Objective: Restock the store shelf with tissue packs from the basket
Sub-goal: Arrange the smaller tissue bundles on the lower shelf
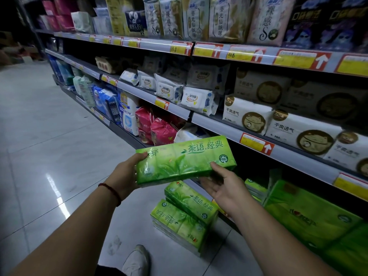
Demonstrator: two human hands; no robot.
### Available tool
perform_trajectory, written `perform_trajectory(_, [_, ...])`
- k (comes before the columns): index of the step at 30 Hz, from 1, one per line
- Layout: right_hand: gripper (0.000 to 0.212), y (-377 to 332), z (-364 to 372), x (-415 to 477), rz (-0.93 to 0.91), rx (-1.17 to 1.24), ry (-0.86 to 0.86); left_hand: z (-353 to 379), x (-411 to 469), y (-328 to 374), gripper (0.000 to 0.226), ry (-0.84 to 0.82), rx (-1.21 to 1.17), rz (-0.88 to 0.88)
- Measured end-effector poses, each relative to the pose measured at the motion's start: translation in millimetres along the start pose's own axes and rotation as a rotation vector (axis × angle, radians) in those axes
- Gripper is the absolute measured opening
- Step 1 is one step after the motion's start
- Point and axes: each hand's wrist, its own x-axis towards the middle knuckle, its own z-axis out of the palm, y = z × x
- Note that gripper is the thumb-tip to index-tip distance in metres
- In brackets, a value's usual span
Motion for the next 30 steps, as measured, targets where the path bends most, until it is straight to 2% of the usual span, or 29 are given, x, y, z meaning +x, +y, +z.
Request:
perform_trajectory(3, [0.022, 2.9, -4.0, 0.9, 0.017, -0.057, 0.076, 12.4, 2.4, -6.1, 0.041, 0.019, 0.018, -0.027])
perform_trajectory(6, [0.035, 13.7, -12.0, 5.0, 0.093, -0.156, 0.132, 21.9, 4.9, -15.4, 0.041, -0.001, 0.083, -0.055])
perform_trajectory(9, [0.043, 20.8, -17.4, 5.2, 0.164, -0.214, 0.075, 31.6, 7.7, -22.9, 0.044, -0.041, 0.154, -0.086])
perform_trajectory(12, [0.045, 24.2, -17.5, 3.4, 0.209, -0.238, 0.014, 42.8, 10.5, -29.6, 0.042, -0.055, 0.119, -0.119])
perform_trajectory(15, [0.056, 28.6, -16.4, 6.3, 0.223, -0.23, -0.005, 55.1, 13.0, -33.7, 0.035, -0.09, 0.053, -0.137])
perform_trajectory(18, [0.051, 29.0, -11.3, 10.6, 0.168, -0.131, -0.072, 68.9, 11.7, -34.7, 0.04, -0.21, 0.062, -0.166])
perform_trajectory(22, [0.044, 27.6, -16.4, 23.2, -0.002, -0.231, 0.039, 73.8, 14.5, -39.1, 0.045, -0.38, 0.175, -0.238])
perform_trajectory(23, [0.043, 26.2, -19.7, 25.3, -0.013, -0.281, 0.048, 71.2, 17.2, -40.6, 0.051, -0.407, 0.225, -0.255])
perform_trajectory(27, [0.039, 18.8, -34.4, 32.1, -0.013, -0.451, 0.011, 61.9, 29.1, -46.0, 0.098, -0.494, 0.442, -0.295])
perform_trajectory(30, [0.034, 16.2, -44.4, 39.6, -0.01, -0.486, 0.011, 62.7, 34.5, -49.5, 0.09, -0.527, 0.475, -0.313])
